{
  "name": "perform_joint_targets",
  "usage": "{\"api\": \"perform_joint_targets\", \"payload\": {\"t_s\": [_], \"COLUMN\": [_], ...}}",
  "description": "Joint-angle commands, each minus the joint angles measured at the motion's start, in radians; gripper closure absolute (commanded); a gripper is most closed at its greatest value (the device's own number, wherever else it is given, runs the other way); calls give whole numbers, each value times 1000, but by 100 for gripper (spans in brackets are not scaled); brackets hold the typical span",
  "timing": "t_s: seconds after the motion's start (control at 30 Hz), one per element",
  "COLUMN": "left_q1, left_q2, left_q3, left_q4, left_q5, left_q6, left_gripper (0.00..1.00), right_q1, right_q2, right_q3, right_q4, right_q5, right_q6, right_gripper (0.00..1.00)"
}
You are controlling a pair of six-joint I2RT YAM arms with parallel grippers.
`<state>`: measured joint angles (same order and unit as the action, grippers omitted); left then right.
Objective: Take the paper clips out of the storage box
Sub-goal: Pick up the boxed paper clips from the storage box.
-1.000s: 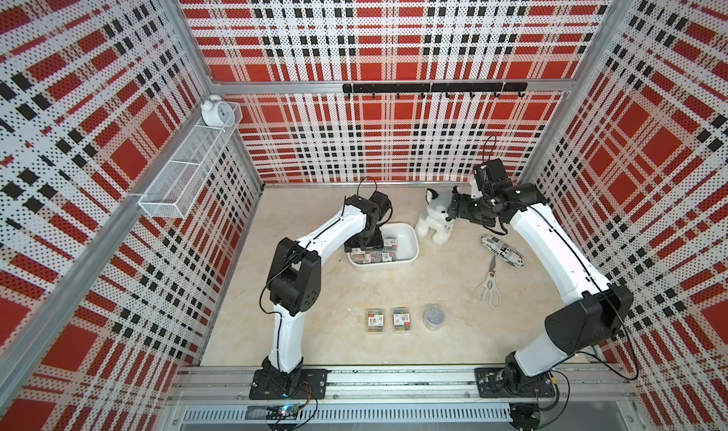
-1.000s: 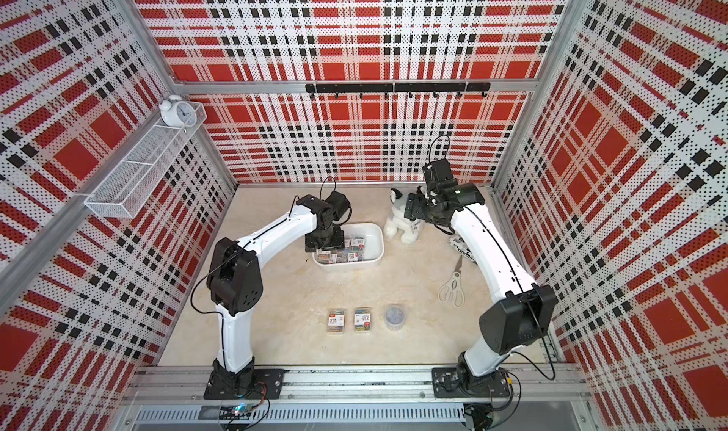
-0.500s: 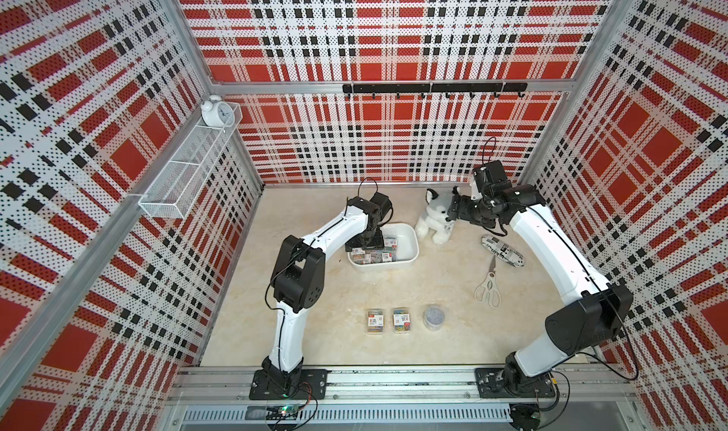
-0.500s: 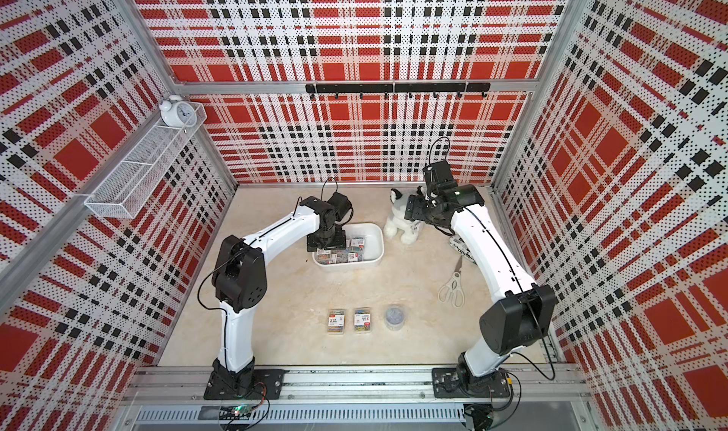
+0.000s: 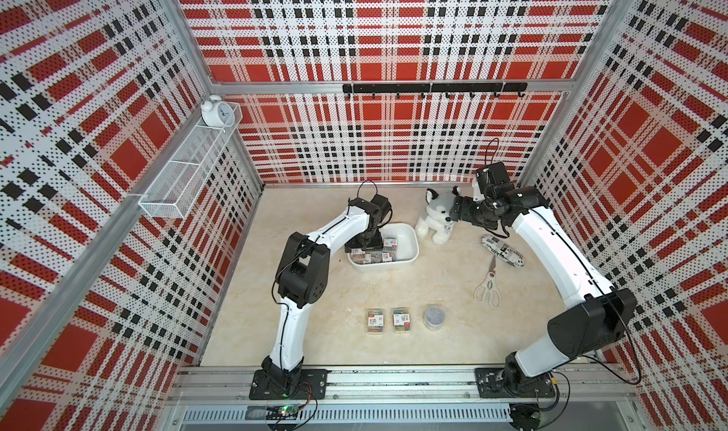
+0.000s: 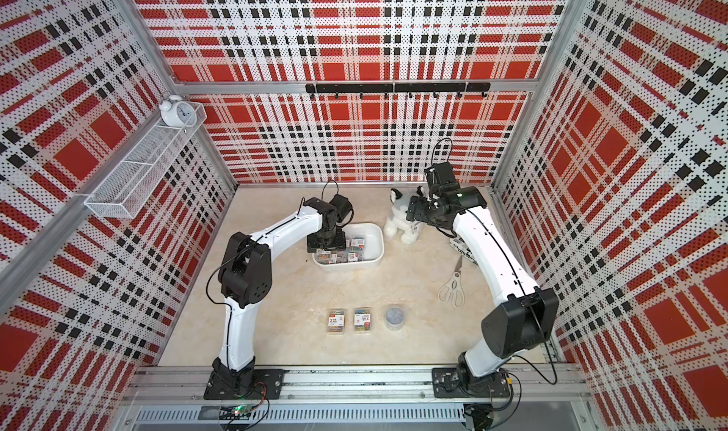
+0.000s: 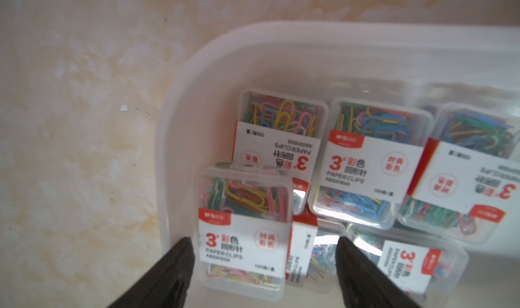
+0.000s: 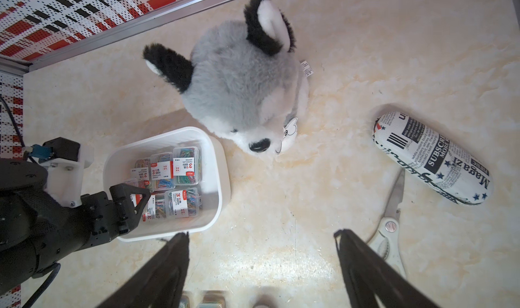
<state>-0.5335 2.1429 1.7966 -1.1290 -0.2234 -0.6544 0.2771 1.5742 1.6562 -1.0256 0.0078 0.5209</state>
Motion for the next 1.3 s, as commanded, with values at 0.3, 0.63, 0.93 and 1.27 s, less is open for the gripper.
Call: {"api": "perform_joint_targets", "payload": {"t_s": [0.3,0.63,0.93,1.27], "left_q1": [-39,-27,-1,4], "left_q2": [87,61,74,106], "left_q3": [56,71,87,110], "left_q4": [42,30,10,8], "left_q5": [51,19,18,47], "left_q6": [-4,-7,16,35], "left_gripper": [19,19,21,31], "right_q1": [-13,-13,-12,-13], "right_q2": [-37,-34,-27,-20], "right_q3": [-8,-12,-7,2], "right_q4": [9,11,15,14], "right_q5": [11,8,0,6], "right_q6": [0,1,0,-2], "right_gripper": [13,13,13,13]}}
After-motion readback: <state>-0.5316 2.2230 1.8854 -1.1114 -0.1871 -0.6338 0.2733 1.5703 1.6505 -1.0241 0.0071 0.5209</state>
